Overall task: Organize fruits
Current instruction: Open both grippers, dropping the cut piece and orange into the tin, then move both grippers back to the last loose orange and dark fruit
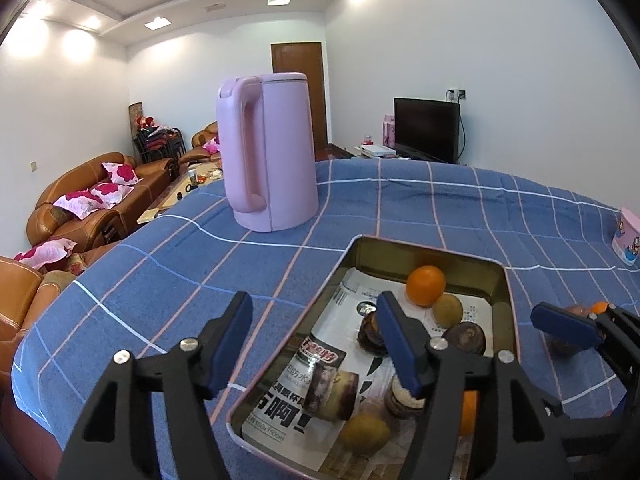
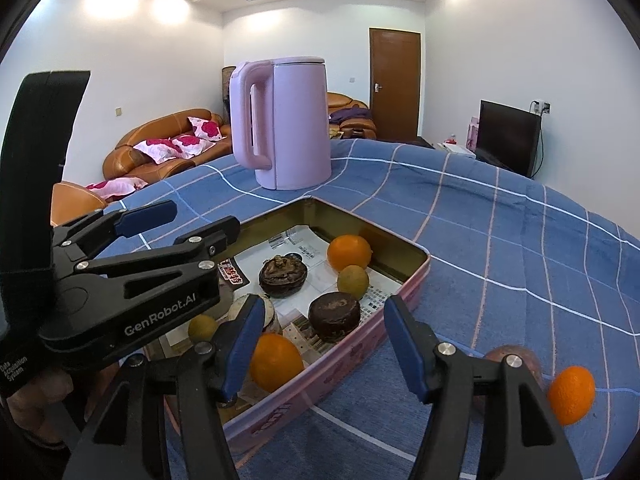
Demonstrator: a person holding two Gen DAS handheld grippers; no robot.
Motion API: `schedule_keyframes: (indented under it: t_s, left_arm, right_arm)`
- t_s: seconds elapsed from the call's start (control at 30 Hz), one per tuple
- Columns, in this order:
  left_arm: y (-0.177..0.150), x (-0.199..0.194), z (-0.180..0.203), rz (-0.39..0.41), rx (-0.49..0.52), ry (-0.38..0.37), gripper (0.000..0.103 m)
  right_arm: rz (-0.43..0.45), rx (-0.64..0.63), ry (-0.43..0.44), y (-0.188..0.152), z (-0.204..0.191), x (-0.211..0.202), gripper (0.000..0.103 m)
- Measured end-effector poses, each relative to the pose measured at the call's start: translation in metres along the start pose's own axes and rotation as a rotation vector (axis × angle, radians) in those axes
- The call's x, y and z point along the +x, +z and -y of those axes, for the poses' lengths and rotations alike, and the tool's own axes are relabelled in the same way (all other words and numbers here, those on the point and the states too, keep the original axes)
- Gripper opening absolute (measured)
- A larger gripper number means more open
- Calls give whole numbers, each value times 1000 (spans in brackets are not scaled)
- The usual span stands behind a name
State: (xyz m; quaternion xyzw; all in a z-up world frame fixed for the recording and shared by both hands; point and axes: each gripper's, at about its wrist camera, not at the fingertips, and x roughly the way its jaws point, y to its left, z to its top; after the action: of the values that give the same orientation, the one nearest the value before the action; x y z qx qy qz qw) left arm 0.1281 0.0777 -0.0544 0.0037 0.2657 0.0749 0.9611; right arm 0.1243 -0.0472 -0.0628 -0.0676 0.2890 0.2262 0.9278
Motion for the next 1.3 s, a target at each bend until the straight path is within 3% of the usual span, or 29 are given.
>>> schedule_keyframes:
  t_s: [0.27, 0.53, 0.87, 1.07, 1.3]
  left_arm:
    - [3, -14, 11, 27, 19, -23, 70]
    - [15, -18, 5, 40, -27, 2, 75]
    - [12, -36, 70, 55, 75, -82, 77]
    - [5, -37, 104, 35, 129, -125, 78]
    - [-5, -36, 128, 11, 173, -149, 78]
  right_arm:
    - [32, 24, -36, -8, 16, -19, 64]
    - [46, 116, -172, -23, 80, -56, 63]
    - [30, 244, -311, -49, 154, -91, 63]
    - [4, 261, -298, -52, 163, -88, 64]
    - [-89, 248, -267, -46, 162, -55, 64]
